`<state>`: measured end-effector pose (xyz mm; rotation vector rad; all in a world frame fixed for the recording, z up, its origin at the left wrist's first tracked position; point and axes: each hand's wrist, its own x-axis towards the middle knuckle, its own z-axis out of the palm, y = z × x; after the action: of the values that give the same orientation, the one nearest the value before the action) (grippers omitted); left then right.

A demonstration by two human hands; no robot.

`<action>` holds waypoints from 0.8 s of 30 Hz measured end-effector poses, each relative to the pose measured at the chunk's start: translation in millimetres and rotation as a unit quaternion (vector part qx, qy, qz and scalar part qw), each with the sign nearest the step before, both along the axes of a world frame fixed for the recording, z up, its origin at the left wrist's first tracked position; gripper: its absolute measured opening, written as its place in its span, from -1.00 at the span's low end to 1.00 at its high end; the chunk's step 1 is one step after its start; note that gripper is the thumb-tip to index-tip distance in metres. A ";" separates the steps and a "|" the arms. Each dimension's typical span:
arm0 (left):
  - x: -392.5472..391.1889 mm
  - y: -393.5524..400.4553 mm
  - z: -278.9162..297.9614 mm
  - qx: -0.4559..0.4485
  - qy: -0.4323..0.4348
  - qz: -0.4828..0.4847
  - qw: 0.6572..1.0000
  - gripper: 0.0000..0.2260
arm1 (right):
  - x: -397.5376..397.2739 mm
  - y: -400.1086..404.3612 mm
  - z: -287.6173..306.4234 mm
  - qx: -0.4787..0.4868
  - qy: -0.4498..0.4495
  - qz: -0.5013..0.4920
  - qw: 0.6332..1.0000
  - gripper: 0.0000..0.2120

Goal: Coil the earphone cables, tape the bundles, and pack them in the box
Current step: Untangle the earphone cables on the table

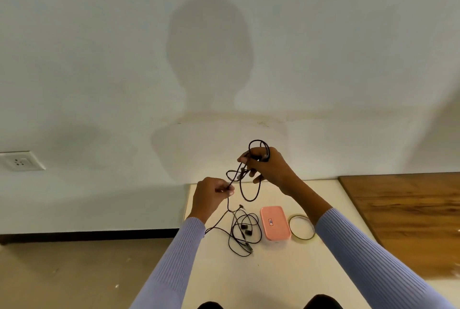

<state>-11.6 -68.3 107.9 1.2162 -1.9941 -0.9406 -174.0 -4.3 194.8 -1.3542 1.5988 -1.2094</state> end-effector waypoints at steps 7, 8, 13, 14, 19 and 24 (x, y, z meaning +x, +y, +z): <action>14.8 -12.4 -14.4 0.028 -0.047 0.051 0.997 -0.95 | -26.4 21.3 -6.3 -0.021 -0.018 -0.075 0.997 -0.89; 15.6 -13.5 -12.4 0.032 -0.032 0.058 0.997 -0.95 | -29.0 23.6 -9.6 -0.020 -0.016 -0.086 0.996 -0.88; 8.5 -9.4 10.9 0.032 0.059 0.062 0.996 -0.93 | -28.4 24.9 -33.4 0.055 0.044 -0.075 0.995 -0.94; 5.1 -7.2 16.1 0.030 0.071 0.057 0.995 -0.93 | -25.2 23.6 -38.2 0.067 0.050 -0.066 0.994 -0.93; -10.9 3.7 38.9 0.024 0.108 0.021 0.994 -0.91 | -4.1 15.1 -48.1 0.082 0.059 -0.039 0.994 -0.78; -20.4 12.3 45.7 0.021 0.116 -0.015 0.993 -0.86 | 11.6 8.0 -44.5 0.046 0.064 -0.032 0.996 -0.69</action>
<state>-32.0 -56.0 153.7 1.0491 -1.8223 -1.0915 -162.4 3.7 150.3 -1.3534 1.7779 -1.0914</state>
